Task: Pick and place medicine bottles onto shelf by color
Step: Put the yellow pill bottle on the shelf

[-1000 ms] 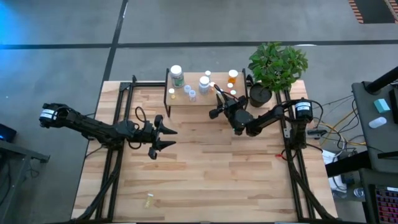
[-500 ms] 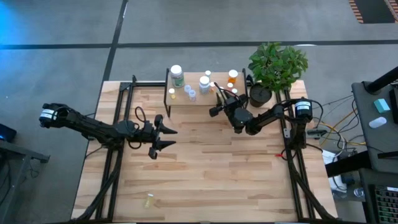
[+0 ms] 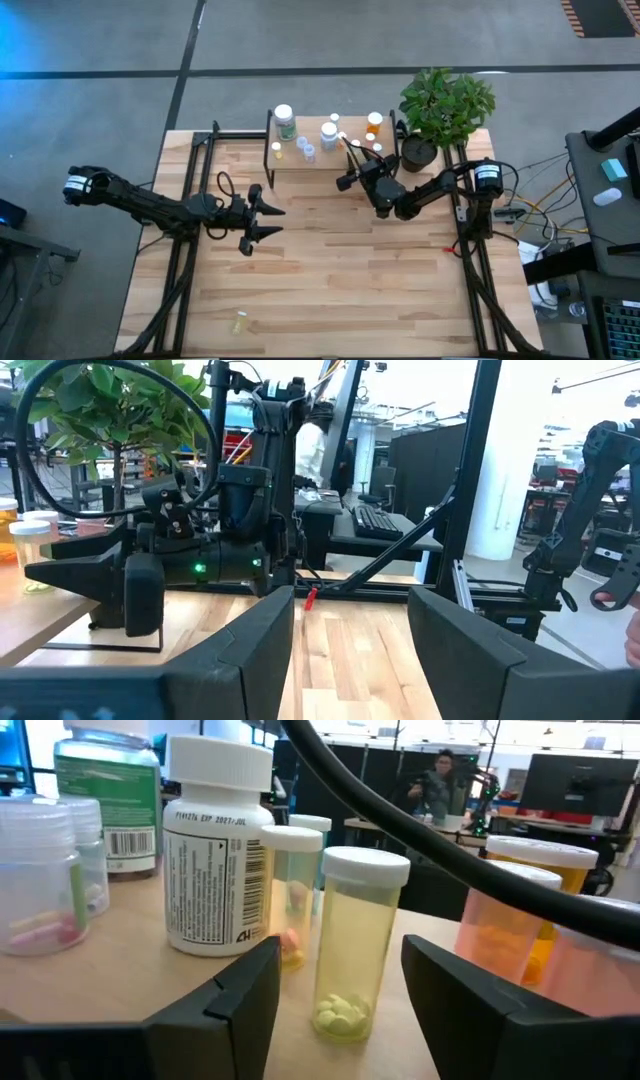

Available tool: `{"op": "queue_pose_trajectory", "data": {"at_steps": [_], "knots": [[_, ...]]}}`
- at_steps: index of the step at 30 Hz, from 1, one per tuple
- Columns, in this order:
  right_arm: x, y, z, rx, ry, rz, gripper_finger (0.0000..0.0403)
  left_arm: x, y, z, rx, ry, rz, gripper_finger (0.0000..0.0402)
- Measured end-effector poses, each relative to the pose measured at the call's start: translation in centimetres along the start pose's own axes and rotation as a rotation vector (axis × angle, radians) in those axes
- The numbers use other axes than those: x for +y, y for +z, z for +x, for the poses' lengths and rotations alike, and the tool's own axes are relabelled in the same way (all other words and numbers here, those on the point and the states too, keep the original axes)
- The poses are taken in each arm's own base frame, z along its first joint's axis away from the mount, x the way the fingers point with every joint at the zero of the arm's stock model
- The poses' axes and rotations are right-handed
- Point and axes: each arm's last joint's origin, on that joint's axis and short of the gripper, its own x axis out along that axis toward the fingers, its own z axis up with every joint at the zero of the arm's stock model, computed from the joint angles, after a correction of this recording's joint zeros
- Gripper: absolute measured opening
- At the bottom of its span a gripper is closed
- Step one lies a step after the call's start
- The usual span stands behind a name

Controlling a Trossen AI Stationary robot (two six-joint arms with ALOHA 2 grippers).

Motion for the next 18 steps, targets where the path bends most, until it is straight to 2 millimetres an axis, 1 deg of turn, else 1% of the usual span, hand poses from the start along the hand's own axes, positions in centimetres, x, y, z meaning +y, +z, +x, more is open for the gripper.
{"op": "queue_pose_trajectory", "data": {"at_steps": [8, 18], "knots": [[0.6, 0.1, -1.0, 0.006, 0.007, -0.009, 0.0199, 0.0, 0.0, 0.0, 0.001, 0.000, 0.000, 0.0183], [1.1, 0.4, -1.7, 0.001, 0.010, -0.023, 0.0199, 0.0, -0.1, 0.0, 0.003, 0.000, 0.000, 0.0183]]}}
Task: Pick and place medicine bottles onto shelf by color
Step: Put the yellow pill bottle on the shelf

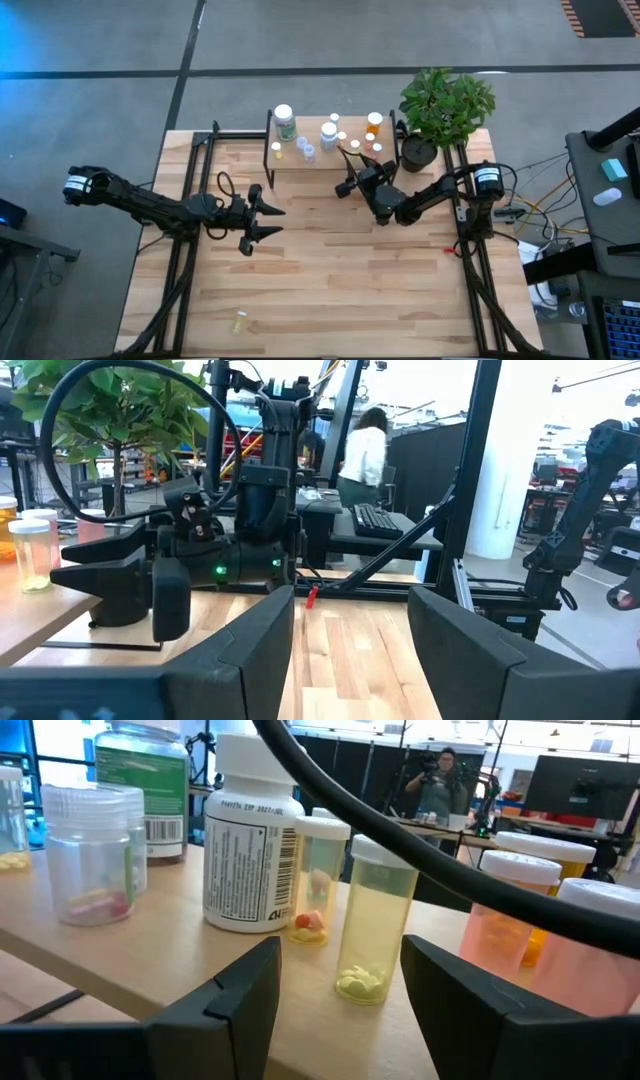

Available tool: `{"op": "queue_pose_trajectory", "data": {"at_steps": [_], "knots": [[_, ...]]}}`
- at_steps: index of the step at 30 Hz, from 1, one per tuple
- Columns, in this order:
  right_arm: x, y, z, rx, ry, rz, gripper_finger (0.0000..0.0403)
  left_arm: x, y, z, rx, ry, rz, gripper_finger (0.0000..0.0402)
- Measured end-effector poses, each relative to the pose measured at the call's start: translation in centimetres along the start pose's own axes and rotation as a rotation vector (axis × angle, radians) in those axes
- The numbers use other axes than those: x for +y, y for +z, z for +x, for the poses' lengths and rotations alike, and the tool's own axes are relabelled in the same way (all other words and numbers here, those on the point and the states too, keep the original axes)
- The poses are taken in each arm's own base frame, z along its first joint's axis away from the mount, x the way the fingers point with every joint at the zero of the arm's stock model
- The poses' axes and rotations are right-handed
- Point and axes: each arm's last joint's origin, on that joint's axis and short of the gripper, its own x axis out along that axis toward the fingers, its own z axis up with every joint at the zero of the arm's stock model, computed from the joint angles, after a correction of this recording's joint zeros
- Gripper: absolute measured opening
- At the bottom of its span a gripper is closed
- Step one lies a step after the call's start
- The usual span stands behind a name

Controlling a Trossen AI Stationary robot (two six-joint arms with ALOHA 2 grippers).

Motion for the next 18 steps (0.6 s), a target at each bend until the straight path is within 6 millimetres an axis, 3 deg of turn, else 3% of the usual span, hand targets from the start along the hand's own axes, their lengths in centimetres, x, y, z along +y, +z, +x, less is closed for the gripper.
{"op": "queue_pose_trajectory", "data": {"at_steps": [5, 14, 18], "knots": [[0.19, 0.06, -0.30, -0.002, 0.011, -0.014, 0.0173, 0.00, 0.00, 0.00, 0.000, 0.000, 0.000, 0.0183], [0.30, -0.23, -0.32, 0.017, 0.017, -0.053, 0.0040, 0.00, 0.00, 0.00, 0.000, 0.000, 0.000, 0.0183], [0.39, -0.23, -0.19, 0.023, 0.016, -0.060, 0.0012, 0.00, -0.01, -0.01, 0.000, 0.000, 0.000, 0.0183]]}}
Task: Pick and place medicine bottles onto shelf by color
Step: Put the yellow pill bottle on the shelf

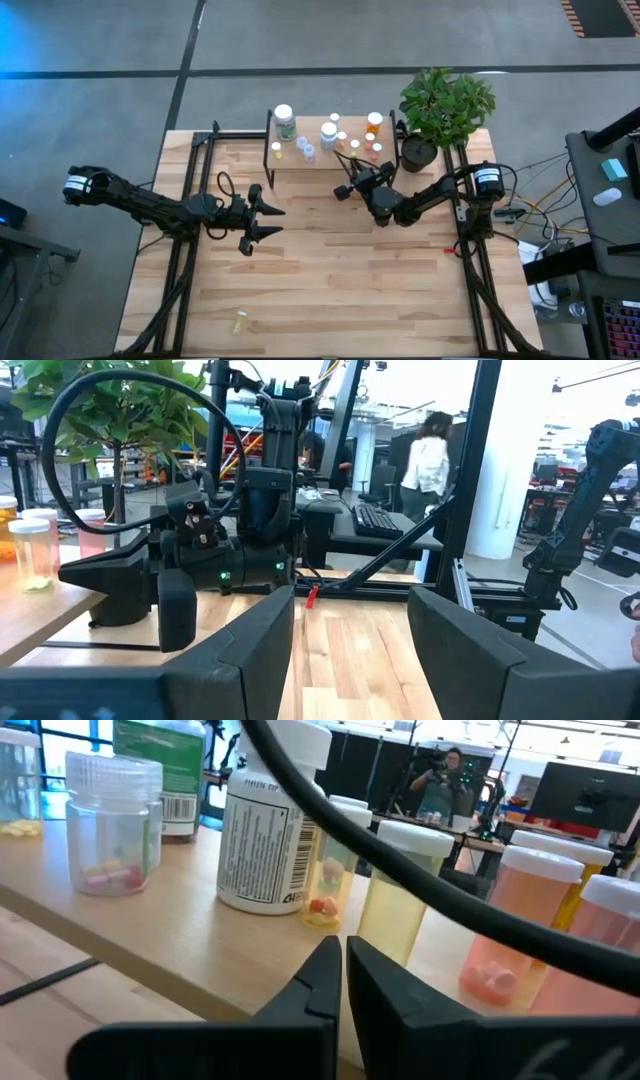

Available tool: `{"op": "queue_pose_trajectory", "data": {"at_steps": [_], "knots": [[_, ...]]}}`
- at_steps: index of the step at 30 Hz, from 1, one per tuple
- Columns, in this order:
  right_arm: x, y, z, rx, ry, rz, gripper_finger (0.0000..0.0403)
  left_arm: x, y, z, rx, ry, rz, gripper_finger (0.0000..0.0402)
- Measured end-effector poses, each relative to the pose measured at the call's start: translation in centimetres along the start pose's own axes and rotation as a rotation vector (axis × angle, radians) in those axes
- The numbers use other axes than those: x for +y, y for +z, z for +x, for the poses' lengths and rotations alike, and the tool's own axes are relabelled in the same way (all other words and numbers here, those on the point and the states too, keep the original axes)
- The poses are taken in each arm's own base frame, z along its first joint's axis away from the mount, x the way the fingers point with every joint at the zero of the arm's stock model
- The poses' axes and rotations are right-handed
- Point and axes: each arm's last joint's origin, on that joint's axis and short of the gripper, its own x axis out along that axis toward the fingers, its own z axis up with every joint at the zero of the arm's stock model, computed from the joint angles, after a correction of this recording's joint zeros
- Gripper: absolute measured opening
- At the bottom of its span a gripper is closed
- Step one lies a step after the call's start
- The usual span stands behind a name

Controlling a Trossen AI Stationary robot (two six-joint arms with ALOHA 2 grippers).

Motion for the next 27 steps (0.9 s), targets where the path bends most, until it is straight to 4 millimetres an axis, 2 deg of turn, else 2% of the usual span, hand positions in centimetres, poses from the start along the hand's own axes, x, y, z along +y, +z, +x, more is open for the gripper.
{"op": "queue_pose_trajectory", "data": {"at_steps": [4, 13, 27], "knots": [[-0.1, -0.2, 0.2, 0.027, -0.058, -0.028, 0.0009, 0.0, 0.0, 0.0, 0.000, 0.000, 0.000, 0.0183], [-0.3, -0.2, 0.6, 0.033, -0.063, -0.035, 0.0009, 0.0, 0.0, 0.0, 0.000, 0.000, 0.000, 0.0183], [-0.1, 0.5, 2.7, 0.066, -0.100, -0.049, 0.0009, 0.0, 0.0, 0.0, 0.000, 0.000, 0.000, 0.0183]]}}
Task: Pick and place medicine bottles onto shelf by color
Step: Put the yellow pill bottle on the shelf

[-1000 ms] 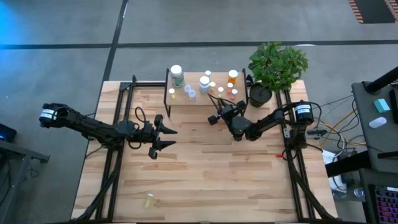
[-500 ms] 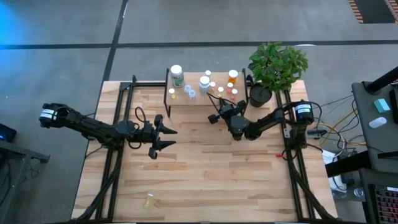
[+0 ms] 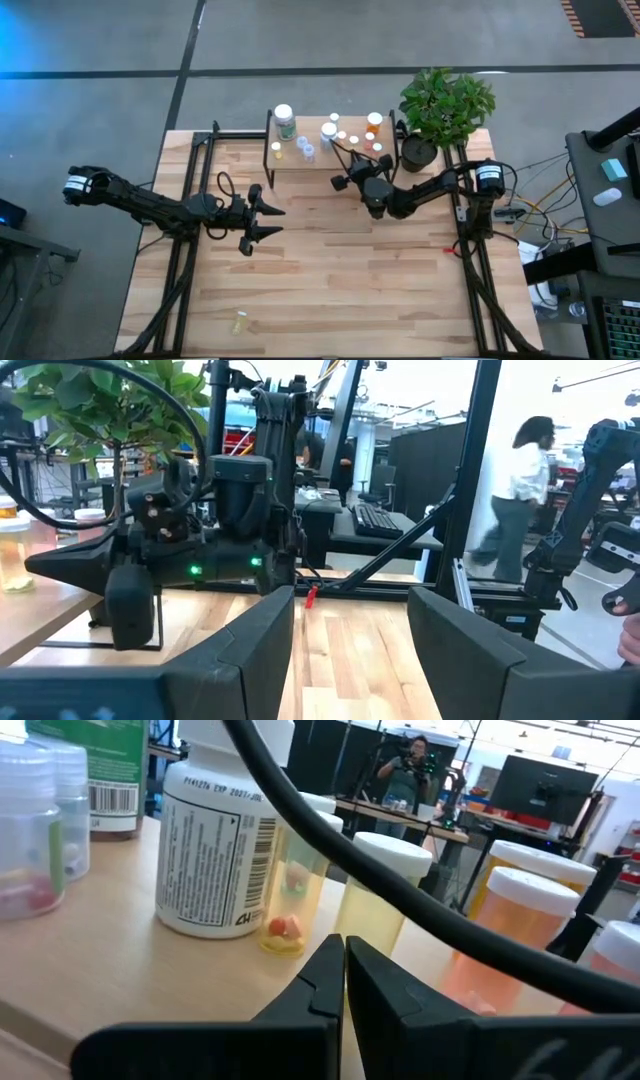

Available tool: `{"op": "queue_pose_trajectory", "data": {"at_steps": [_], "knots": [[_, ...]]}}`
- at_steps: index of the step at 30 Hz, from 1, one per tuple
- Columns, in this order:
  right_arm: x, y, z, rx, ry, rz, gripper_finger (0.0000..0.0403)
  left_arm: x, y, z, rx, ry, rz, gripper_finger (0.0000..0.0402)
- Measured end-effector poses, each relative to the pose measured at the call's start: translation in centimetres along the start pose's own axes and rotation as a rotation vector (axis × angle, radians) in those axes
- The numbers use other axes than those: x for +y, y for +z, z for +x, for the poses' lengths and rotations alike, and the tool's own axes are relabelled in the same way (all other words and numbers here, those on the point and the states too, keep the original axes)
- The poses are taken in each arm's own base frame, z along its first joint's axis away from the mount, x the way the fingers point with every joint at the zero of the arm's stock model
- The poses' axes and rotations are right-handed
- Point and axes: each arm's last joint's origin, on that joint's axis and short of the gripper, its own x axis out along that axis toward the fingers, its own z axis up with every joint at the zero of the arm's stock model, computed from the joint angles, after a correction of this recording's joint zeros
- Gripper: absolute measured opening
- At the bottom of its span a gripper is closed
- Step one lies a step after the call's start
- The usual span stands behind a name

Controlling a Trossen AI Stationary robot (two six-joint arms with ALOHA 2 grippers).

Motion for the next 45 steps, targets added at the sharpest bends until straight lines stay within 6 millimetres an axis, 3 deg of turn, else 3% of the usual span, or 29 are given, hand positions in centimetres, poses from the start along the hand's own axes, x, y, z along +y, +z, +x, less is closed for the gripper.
{"op": "queue_pose_trajectory", "data": {"at_steps": [28, 35, 42, 45], "knots": [[-0.5, -0.1, 1.2, 0.012, -0.030, 0.004, 0.0009, 0.0, 0.0, 0.0, 0.000, 0.000, -0.001, 0.0183], [1.1, 0.5, -2.6, 0.005, 0.012, -0.071, 0.0009, 0.0, 0.0, 0.0, 0.001, -0.004, -0.009, 0.0183], [2.3, 2.7, -8.2, -0.054, 0.135, -0.026, 0.0009, 0.0, 0.0, 0.0, 0.002, -0.006, -0.026, 0.0183], [2.1, 4.7, -11.0, -0.106, 0.249, 0.024, 0.0009, 0.0, 0.0, 0.0, 0.004, -0.006, -0.026, 0.0183]]}}
